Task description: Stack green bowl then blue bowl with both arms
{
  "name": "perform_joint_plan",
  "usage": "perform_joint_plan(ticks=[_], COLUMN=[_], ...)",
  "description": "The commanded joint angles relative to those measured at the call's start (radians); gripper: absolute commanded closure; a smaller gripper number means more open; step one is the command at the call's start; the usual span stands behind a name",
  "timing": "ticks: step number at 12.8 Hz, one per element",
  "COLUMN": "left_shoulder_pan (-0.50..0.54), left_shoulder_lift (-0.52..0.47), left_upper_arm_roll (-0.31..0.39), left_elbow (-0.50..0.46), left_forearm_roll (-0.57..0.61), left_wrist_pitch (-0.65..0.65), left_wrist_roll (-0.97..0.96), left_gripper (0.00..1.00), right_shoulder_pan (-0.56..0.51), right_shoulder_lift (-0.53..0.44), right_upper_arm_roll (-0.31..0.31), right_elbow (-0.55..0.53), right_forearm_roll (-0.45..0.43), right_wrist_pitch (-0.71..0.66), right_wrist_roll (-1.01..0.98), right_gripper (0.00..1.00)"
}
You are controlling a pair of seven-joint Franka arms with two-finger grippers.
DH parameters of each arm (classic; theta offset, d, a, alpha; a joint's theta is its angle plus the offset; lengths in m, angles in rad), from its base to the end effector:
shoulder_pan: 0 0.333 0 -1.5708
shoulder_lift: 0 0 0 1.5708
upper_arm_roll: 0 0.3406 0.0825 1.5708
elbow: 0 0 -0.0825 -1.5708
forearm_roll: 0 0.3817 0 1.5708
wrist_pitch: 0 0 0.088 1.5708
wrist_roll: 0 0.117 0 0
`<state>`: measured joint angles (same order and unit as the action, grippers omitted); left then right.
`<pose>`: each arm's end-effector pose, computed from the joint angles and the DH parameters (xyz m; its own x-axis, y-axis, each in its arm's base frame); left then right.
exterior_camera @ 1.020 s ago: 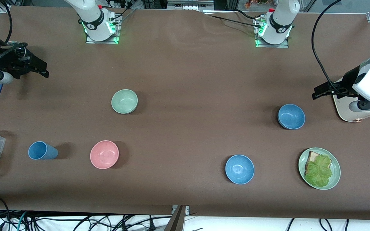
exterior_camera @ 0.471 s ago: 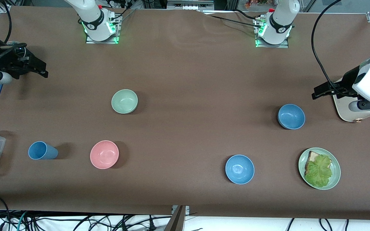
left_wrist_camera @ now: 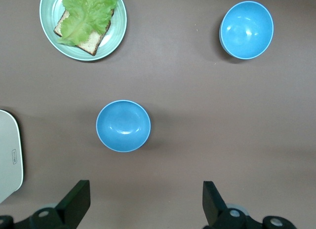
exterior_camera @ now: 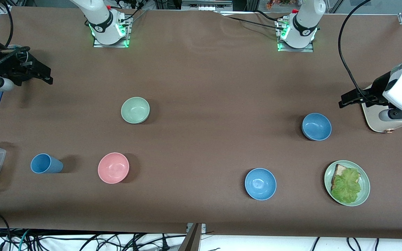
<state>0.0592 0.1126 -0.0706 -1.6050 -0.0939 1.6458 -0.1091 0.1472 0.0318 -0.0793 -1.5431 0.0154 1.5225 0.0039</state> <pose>0.5892 -0.0149 0.5657 0.9912 0.1039 -0.0824 0.1114 -0.9895 0.0922 0.5556 0.0404 0.6304 0.9965 0.0645 -0.0523 0.0639 -0.9979 -0.0127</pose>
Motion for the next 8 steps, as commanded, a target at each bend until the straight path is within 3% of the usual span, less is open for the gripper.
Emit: perform_joint_plan(ticks=[1, 8], left_shoulder_pan=[-0.002, -0.006], left_shoulder_lift=[0.013, 0.013], left_upper_arm_roll=[-0.001, -0.001], left_elbow=[0.031, 0.031], left_forearm_roll=[0.023, 0.023], left_wrist_pitch=[-0.021, -0.021], left_wrist_roll=[0.019, 0.019], left_gripper=[0.0, 0.0], right_shoulder_pan=[-0.003, -0.001], right_shoulder_lift=[0.008, 0.008], right_upper_arm_roll=[0.009, 0.009], right_elbow=[0.029, 0.029], right_forearm_roll=[-0.008, -0.008], right_wrist_pitch=[-0.022, -0.021], right_wrist_roll=[0.011, 0.002], right_gripper=[0.0, 0.0])
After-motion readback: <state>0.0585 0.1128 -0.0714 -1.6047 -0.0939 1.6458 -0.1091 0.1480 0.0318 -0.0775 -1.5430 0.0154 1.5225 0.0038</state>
